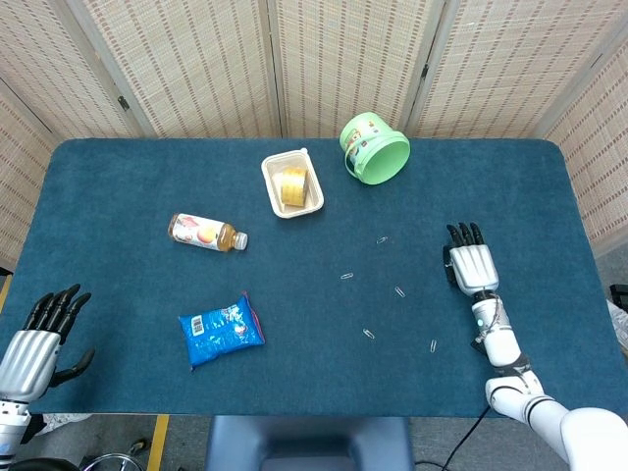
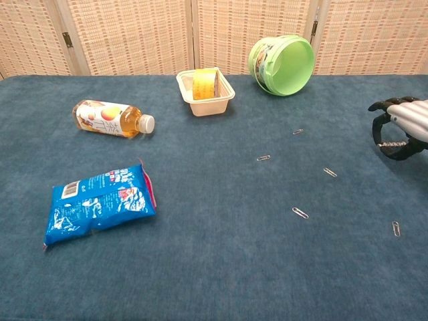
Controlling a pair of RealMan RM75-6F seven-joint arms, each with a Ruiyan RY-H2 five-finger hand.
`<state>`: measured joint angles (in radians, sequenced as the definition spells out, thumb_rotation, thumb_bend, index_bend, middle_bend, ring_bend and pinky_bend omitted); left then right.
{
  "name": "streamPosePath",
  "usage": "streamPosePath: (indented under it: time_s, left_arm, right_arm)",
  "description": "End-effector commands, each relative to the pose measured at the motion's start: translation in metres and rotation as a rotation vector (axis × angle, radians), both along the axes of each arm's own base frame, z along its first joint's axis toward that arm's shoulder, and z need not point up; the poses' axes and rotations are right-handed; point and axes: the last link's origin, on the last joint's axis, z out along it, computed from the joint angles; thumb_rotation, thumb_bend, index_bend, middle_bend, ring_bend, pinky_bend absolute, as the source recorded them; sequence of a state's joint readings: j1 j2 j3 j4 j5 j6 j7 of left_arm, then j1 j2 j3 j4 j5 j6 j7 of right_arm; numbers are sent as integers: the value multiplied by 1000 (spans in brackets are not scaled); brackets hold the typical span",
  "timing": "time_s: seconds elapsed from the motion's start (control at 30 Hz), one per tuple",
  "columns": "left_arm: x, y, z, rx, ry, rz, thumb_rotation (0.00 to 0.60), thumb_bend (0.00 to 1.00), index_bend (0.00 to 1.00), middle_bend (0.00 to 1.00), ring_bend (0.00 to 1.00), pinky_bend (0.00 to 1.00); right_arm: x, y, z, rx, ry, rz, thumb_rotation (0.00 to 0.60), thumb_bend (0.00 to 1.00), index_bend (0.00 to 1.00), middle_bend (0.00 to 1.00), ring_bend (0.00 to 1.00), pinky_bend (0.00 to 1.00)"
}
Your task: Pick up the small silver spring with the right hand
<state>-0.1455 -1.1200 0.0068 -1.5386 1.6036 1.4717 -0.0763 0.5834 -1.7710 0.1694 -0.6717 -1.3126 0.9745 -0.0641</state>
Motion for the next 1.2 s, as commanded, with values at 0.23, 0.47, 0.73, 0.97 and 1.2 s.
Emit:
streamPosePath:
  time_s: [0.23, 0.47, 0.73, 0.97, 1.2]
  left_arm:
    - [0, 0, 0, -1, 1, -1, 600, 397, 0, 0, 23, 0]
    - [0, 0, -1, -2, 7, 0, 600, 397, 0, 0, 23, 0]
    - [0, 1, -2, -2, 12, 4, 600, 397, 0, 0, 23, 0]
    - [0, 1, -2, -4, 13, 5, 600, 397, 0, 0, 23, 0]
    - [0, 1, -3, -4, 12, 5, 600, 397, 0, 0, 23, 0]
  right_arm:
    - [2, 1, 2, -10, -3, 16, 600, 454, 885, 143, 0, 0]
    - [10, 4, 12, -39, -20, 64, 600, 455, 888, 148, 0, 0]
    - [23, 12, 19, -51, -31, 116, 600, 454, 890, 151, 0, 0]
    - [34, 19, 23, -53, -35, 155, 600, 454, 892, 153, 0, 0]
    - [44, 24, 29, -60, -53, 178, 600, 455, 892, 154, 0, 0]
